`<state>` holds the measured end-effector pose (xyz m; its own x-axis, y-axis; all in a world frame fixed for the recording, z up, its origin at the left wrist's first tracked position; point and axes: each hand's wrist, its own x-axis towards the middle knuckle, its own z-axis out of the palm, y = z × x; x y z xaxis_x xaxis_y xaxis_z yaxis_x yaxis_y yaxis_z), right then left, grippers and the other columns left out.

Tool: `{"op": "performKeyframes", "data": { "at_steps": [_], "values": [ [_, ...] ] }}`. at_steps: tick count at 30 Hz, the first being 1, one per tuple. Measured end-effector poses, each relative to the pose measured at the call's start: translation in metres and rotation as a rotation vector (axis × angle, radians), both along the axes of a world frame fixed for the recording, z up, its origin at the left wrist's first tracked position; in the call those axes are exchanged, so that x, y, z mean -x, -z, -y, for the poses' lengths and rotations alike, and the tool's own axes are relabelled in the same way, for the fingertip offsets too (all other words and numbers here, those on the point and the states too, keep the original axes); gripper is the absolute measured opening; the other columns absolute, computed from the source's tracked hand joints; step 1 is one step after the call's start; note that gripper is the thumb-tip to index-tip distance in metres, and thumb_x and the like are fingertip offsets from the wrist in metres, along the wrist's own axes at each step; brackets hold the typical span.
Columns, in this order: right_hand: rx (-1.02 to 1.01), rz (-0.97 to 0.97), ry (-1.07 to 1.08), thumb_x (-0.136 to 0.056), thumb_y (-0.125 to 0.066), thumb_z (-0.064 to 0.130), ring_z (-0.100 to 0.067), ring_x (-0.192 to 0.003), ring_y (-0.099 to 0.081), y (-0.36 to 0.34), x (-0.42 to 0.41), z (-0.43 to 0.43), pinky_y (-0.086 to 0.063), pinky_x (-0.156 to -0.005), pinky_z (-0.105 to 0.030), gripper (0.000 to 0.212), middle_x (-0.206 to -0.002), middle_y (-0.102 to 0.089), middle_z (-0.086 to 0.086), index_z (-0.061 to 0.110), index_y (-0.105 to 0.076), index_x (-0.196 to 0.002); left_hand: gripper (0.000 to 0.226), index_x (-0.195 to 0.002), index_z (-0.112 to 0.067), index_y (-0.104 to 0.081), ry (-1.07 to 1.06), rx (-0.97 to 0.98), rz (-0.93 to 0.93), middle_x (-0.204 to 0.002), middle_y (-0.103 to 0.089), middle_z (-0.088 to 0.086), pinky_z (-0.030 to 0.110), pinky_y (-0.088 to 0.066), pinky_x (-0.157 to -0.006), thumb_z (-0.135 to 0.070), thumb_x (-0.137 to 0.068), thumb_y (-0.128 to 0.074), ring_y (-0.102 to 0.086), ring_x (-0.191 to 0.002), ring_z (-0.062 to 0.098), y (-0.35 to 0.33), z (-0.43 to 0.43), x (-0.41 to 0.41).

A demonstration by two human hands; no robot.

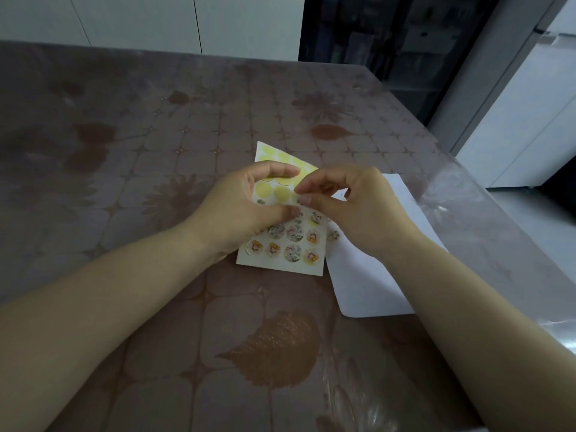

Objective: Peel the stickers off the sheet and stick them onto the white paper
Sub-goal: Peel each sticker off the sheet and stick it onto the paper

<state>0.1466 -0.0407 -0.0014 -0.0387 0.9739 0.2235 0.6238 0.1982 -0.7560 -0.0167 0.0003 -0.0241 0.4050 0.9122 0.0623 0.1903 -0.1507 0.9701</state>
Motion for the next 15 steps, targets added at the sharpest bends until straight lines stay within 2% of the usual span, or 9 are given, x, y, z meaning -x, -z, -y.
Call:
{"op": "performKeyframes", "data": {
  "at_steps": [1,3,7,10,13,15],
  "values": [
    [0.011,0.002,0.007,-0.082,-0.069,0.019,0.004,-0.073,-0.054,0.0,0.001,0.0,-0.034,-0.067,0.0,0.01,-0.076,-0.063,0.017,0.029,-0.07,-0.079,0.045,-0.112,-0.033,-0.065,-0.005,-0.008,-0.016,-0.115,-0.062,-0.02,0.025,-0.05,-0.09,-0.013,-0.074,-0.079,-0.058,-0.112,0.003,0.0,0.0,0.0],
    [0.028,-0.007,0.008,-0.081,-0.069,0.02,0.0,-0.075,-0.056,0.001,0.001,-0.002,-0.036,-0.064,-0.002,0.008,-0.078,-0.066,0.012,0.028,-0.07,-0.081,0.046,-0.112,-0.034,-0.065,-0.009,-0.012,-0.04,-0.113,-0.063,-0.02,0.032,-0.049,-0.097,-0.014,-0.073,-0.079,-0.057,-0.113,0.003,-0.001,0.0,0.0],
    [0.055,-0.076,-0.013,-0.082,-0.069,0.019,0.002,-0.069,-0.054,0.001,0.001,-0.002,-0.039,-0.058,-0.004,0.008,-0.072,-0.063,0.011,0.026,-0.07,-0.086,0.045,-0.11,-0.034,-0.066,0.015,0.028,-0.018,-0.111,-0.067,-0.014,0.037,-0.052,-0.095,-0.011,-0.073,-0.079,-0.062,-0.108,0.008,-0.001,0.0,0.002],
    [0.077,-0.121,-0.007,-0.084,-0.067,0.017,-0.001,-0.067,-0.054,0.002,0.002,-0.003,-0.041,-0.052,-0.005,0.015,-0.077,-0.068,0.004,0.028,-0.067,-0.095,0.046,-0.109,-0.034,-0.066,0.04,0.046,-0.009,-0.108,-0.069,-0.01,0.036,-0.053,-0.092,-0.007,-0.074,-0.078,-0.065,-0.105,0.012,0.0,-0.001,0.002],
    [0.041,-0.2,0.055,-0.082,-0.069,0.019,-0.012,-0.073,-0.062,-0.003,0.001,-0.005,-0.046,-0.059,-0.012,0.018,-0.081,-0.071,0.003,0.026,-0.064,-0.098,0.049,-0.108,-0.036,-0.066,0.067,0.074,-0.004,-0.108,-0.071,-0.005,0.036,-0.055,-0.088,-0.004,-0.074,-0.077,-0.068,-0.099,0.015,0.002,0.0,0.001],
    [0.026,-0.214,0.112,-0.079,-0.072,0.025,-0.008,-0.074,-0.067,-0.016,-0.012,-0.002,-0.049,-0.064,-0.018,0.021,-0.081,-0.073,0.007,0.028,-0.063,-0.097,0.049,-0.111,-0.035,-0.066,0.072,0.08,-0.009,-0.11,-0.07,-0.007,0.037,-0.056,-0.087,-0.004,-0.074,-0.078,-0.069,-0.099,0.014,0.003,0.0,0.001]
  ]
}}
